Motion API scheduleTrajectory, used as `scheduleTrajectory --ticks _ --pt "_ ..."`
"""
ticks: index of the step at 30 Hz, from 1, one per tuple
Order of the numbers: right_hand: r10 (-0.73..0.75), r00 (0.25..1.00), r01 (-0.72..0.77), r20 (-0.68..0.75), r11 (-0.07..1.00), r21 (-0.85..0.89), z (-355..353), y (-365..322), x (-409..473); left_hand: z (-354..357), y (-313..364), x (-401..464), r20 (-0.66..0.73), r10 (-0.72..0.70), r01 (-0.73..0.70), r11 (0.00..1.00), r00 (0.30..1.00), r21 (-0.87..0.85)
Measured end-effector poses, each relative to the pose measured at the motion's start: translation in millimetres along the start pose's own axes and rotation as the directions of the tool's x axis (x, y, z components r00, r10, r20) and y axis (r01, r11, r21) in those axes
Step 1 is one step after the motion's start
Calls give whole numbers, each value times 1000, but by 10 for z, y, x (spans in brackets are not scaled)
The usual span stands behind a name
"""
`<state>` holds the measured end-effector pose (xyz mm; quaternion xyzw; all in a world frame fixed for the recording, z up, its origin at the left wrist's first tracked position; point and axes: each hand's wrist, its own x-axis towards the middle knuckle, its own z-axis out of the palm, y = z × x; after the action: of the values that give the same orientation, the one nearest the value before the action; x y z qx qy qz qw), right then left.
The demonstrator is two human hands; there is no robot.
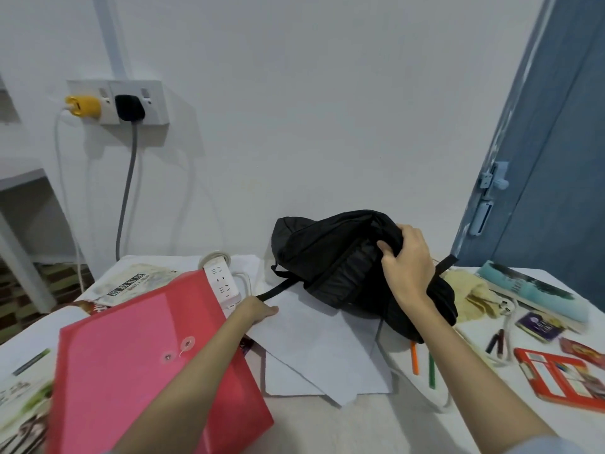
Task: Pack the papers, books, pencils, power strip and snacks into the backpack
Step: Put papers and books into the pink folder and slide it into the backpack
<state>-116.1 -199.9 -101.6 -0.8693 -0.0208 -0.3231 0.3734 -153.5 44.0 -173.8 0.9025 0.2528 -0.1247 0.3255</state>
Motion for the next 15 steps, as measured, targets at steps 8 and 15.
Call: scheduleTrajectory --ticks 8,15 --pt "-15 1000 15 -6 999 33 -16 19 8 -365 58 -133 -4 22 -21 988 1000 150" --pt "72 862 4 502 989 -148 -70 -223 155 -1406 -519 -368 -430 -86 23 989 899 -149"
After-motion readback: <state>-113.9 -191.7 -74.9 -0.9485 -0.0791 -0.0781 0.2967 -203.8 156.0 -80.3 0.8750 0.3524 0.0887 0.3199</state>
